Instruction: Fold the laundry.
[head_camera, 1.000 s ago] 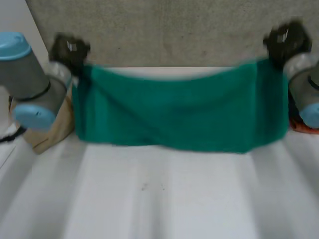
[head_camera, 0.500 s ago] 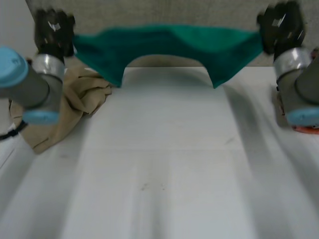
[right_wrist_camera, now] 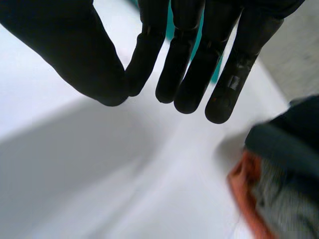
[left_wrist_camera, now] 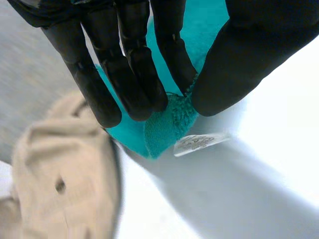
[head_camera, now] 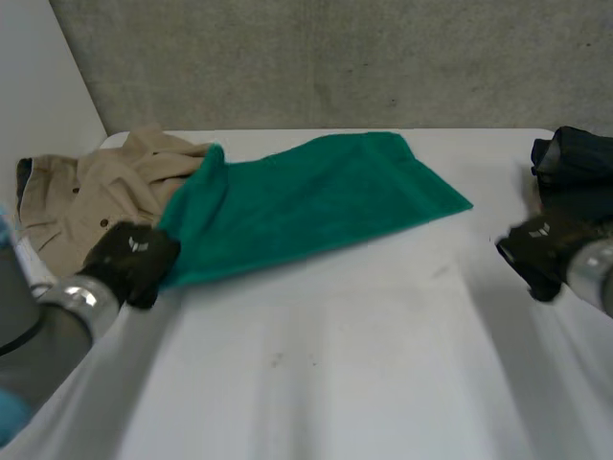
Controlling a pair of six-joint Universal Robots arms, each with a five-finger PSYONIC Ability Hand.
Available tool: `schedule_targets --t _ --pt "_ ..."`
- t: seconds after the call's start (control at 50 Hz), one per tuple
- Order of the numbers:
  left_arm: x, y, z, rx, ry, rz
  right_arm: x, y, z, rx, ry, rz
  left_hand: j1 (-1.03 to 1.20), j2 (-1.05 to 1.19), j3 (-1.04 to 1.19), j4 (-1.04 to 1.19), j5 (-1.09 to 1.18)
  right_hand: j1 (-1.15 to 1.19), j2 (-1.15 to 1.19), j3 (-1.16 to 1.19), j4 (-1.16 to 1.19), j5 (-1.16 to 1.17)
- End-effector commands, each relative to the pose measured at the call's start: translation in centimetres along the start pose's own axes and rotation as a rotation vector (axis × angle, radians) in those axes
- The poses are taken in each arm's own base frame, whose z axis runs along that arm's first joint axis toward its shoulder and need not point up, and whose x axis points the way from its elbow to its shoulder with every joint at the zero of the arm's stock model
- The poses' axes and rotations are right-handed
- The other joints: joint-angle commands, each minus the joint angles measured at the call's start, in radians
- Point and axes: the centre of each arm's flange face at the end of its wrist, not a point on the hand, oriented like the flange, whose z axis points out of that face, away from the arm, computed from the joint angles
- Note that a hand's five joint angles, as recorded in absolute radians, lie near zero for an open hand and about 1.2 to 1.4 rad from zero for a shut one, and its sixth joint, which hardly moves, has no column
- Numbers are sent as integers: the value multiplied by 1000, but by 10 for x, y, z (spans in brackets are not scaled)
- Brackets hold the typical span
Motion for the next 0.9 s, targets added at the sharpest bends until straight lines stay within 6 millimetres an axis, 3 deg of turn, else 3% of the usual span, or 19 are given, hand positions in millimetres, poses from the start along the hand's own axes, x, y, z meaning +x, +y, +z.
schedule_targets --t 0.02,0.04,0.08,0.12,0.18,0.3,0.42,0.52,0.64,0.78,0.88,0.9 --pt "4 -4 -41 -103 82 70 11 12 -21 -16 13 -129 274 197 201 193 241 391 215 212 206 226" --pt "1 -10 -37 -60 54 82 13 9 -18 15 38 -117 274 197 201 193 241 391 215 212 206 226" --pt "-3 -16 -31 -12 15 93 18 3 -12 79 94 -67 274 197 201 193 241 162 -14 -18 -23 -4" --pt "-10 -28 -25 60 -37 104 21 -7 -3 189 157 81 274 197 201 193 241 -418 -595 -598 -603 -584" --pt "-14 -48 -24 145 -67 101 17 -15 9 293 155 273 274 197 201 193 241 -830 -1007 -1010 -1015 -996" --pt "-12 -92 -34 299 -71 44 -13 -25 30 367 42 490 274 197 201 193 241 -830 -1007 -1010 -1015 -996" --pt "-23 -138 -55 450 -133 -4 -74 -65 30 488 -129 510 274 197 201 193 241 -830 -1007 -1010 -1015 -996" --pt "-32 -163 -67 528 -179 -10 -116 -85 46 530 -243 540 274 197 201 193 241 -830 -1007 -1010 -1015 -996" --pt "-37 -191 -83 630 -191 -29 -131 -95 73 532 -275 617 274 197 201 193 241 -830 -1007 -1010 -1015 -996" --pt "-52 -218 -112 753 -244 -85 -124 -102 114 546 -144 670 274 197 201 193 241 -823 -999 -1003 -1008 -989" --pt "-61 -229 -127 826 -284 -103 -124 -98 140 534 -57 652 274 197 201 193 241 -624 -800 -804 -809 -789" --pt "-63 -230 -129 835 -290 -104 -126 -98 144 535 -49 626 274 197 201 193 241 -484 -660 -664 -669 -649"
